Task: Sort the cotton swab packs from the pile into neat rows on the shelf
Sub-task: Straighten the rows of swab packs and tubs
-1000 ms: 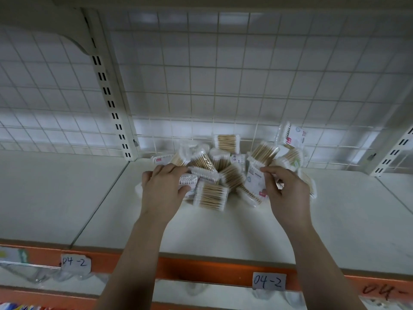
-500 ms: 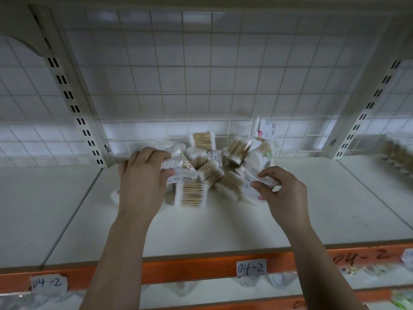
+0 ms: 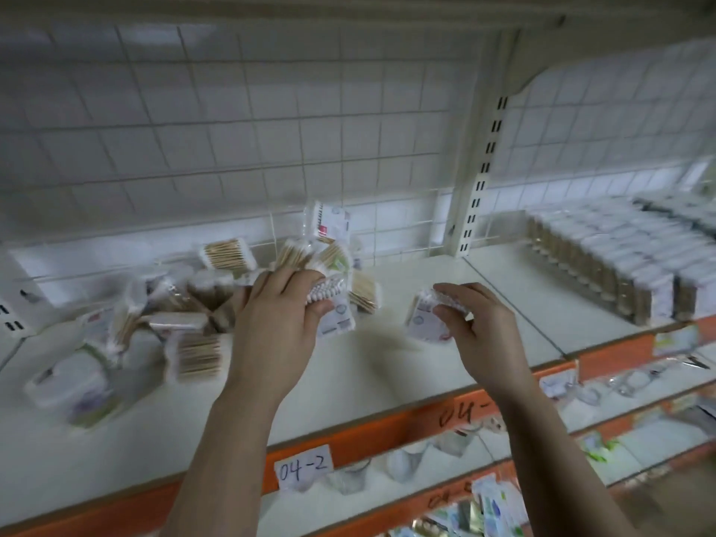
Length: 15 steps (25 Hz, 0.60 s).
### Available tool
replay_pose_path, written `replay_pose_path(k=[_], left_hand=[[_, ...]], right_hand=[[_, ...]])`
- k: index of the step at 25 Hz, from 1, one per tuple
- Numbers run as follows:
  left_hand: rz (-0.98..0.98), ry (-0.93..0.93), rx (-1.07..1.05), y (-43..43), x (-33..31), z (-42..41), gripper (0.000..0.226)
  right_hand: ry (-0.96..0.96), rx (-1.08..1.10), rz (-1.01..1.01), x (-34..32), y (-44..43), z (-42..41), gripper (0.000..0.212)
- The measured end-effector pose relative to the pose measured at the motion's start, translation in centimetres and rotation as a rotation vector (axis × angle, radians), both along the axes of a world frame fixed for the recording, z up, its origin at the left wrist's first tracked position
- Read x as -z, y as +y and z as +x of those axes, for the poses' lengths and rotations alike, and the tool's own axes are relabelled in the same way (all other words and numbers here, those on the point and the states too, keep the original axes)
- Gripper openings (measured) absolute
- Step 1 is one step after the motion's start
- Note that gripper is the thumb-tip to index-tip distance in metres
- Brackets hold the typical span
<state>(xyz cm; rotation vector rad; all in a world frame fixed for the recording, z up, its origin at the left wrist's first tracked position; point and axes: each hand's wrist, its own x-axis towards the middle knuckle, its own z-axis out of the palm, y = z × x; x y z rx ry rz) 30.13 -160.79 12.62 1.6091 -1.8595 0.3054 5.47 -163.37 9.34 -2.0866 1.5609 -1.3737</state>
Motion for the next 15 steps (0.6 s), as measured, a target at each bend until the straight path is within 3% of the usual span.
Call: replay_pose_path(k=[7, 15], left_hand=[[0.029, 0.017, 0.191, -1.8, 1.4, -16.6, 0.041], [0.04, 0.017, 0.235, -2.7, 2.6, -30.0, 0.039]], right_hand=[[0.03, 0.088, 0.037, -0.6, 0.2, -16.6, 0.021], [0.153, 0.149, -0.021, -0.2, -0.8, -30.8, 0.024]])
